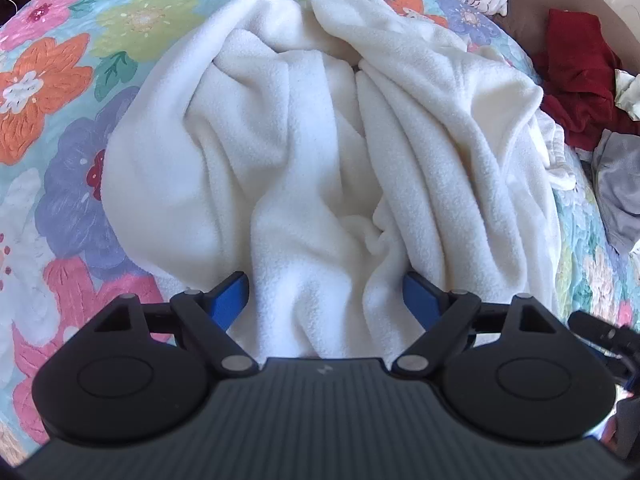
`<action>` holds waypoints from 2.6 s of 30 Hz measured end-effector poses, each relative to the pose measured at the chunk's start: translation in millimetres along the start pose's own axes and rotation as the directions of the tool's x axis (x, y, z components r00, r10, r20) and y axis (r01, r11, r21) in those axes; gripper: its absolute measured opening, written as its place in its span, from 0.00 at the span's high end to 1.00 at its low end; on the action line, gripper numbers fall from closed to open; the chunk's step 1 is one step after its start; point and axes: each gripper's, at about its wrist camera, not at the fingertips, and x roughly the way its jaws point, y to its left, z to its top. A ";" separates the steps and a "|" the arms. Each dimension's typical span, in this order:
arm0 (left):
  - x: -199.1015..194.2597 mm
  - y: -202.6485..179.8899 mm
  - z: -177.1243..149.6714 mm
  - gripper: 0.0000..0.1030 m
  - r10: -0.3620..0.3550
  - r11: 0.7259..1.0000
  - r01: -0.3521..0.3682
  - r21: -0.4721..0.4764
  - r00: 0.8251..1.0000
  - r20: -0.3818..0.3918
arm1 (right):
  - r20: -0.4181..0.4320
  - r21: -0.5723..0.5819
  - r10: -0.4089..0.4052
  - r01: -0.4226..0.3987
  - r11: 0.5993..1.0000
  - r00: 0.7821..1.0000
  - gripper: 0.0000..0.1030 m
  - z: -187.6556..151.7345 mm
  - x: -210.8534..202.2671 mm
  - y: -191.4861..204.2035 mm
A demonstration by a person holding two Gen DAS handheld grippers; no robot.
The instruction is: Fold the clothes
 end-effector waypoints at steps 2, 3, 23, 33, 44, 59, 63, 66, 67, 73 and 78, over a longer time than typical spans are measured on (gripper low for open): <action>0.5 -2.6 -1.5 0.19 -0.001 1.000 0.000 0.016 1.000 0.020 | -0.019 -0.045 -0.031 0.030 0.999 0.999 0.01 -14.8 8.0 0.3; -0.8 -4.4 -3.6 0.19 0.010 1.000 -0.011 0.027 0.999 0.037 | -0.028 -0.068 -0.046 0.044 0.997 0.999 0.01 -22.1 12.1 0.5; -108.3 -51.0 -66.7 0.12 -0.109 0.969 0.053 0.241 0.968 0.226 | 0.001 -0.578 -0.322 0.263 0.772 0.947 0.06 -31.6 -70.0 116.0; -125.3 -85.8 -71.1 0.12 -0.144 0.785 -0.129 0.606 0.914 0.380 | -0.087 -0.664 -0.433 0.271 0.696 0.897 0.06 -21.0 -76.5 101.3; -28.5 -79.7 -86.0 0.11 -0.051 0.782 -0.139 0.607 0.957 0.284 | 0.014 -0.251 -0.055 0.057 0.966 0.998 0.06 -36.1 -17.3 -6.1; 40.4 -76.4 -67.4 0.10 -0.028 0.782 -0.125 0.610 0.972 0.234 | 0.047 -0.331 0.012 0.004 0.944 0.999 0.60 -47.8 50.6 19.2; 22.1 -62.6 -53.2 0.55 -0.046 0.816 -0.098 0.570 0.972 0.232 | 0.089 -0.394 -0.041 0.073 0.916 0.995 0.84 -45.9 44.2 39.8; -2.3 -55.1 -46.0 0.68 -0.084 0.833 -0.082 0.547 0.958 0.273 | 0.161 -0.444 -0.083 0.147 0.884 0.984 0.88 -45.3 33.0 52.6; -9.3 -52.4 -42.2 0.69 -0.094 0.846 -0.072 0.528 0.955 0.281 | 0.190 -0.458 -0.092 0.171 0.873 0.978 0.89 -45.0 28.3 56.3; -43.5 -31.3 -16.2 0.73 -0.169 0.926 0.034 0.377 0.928 0.333 | 0.292 -0.490 -0.176 0.305 0.816 0.940 0.95 -36.2 9.8 65.5; -49.3 -7.9 0.4 0.78 -0.061 0.934 -0.101 0.344 0.901 0.430 | 0.304 -0.394 -0.259 0.369 0.842 0.917 0.95 -19.7 -1.4 40.1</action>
